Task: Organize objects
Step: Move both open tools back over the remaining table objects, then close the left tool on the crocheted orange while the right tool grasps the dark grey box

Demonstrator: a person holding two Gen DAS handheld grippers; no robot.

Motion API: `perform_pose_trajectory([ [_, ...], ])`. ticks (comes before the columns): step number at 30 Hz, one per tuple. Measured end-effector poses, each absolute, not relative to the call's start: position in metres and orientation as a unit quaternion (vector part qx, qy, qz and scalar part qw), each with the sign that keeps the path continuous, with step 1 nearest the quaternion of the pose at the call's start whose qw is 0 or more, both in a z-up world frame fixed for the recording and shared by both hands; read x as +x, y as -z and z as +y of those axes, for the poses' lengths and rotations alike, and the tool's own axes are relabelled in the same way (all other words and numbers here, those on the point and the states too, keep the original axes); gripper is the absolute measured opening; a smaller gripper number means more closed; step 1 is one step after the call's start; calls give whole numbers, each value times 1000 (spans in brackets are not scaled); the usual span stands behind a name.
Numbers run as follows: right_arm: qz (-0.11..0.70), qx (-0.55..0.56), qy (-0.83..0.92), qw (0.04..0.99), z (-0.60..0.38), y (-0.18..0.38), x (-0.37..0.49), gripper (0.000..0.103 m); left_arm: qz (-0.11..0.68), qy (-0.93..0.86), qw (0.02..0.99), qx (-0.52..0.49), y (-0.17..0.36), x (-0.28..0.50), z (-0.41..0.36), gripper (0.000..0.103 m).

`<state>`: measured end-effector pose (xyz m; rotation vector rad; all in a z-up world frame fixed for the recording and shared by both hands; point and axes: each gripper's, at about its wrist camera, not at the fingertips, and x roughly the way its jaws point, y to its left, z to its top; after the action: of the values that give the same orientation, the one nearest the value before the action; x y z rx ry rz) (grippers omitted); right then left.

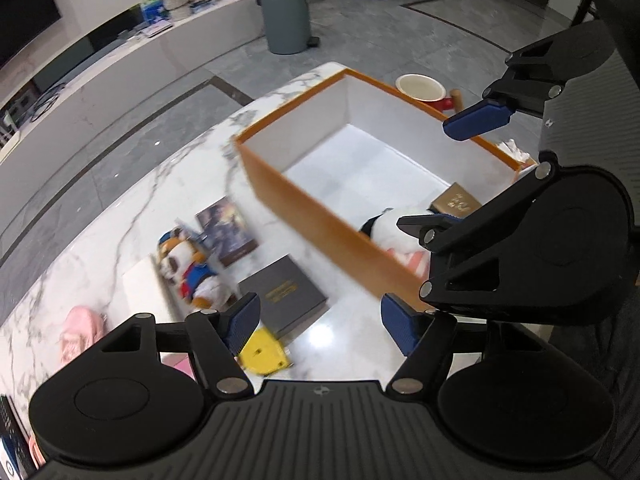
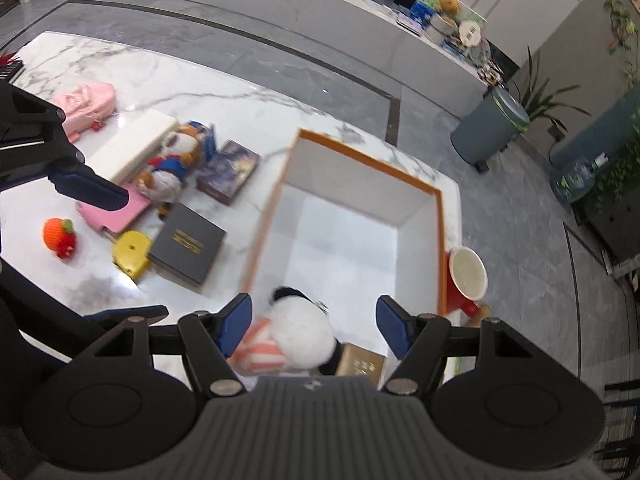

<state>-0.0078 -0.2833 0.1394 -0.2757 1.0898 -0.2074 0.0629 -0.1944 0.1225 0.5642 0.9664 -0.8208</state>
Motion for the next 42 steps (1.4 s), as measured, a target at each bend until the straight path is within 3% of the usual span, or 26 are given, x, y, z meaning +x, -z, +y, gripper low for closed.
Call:
perform_pose_trajectory([
  [23,479,-61,44,875,-205,-81,37,78,420,306,846,116,-65,85,-53,85],
  [34,465,-6,43,884,-218,-24,44,78,435,285,852,63,2,89,-25,85],
  [42,462,27,55,885,-222,4,55,78,436,270,855,71,20,92,-21,85],
])
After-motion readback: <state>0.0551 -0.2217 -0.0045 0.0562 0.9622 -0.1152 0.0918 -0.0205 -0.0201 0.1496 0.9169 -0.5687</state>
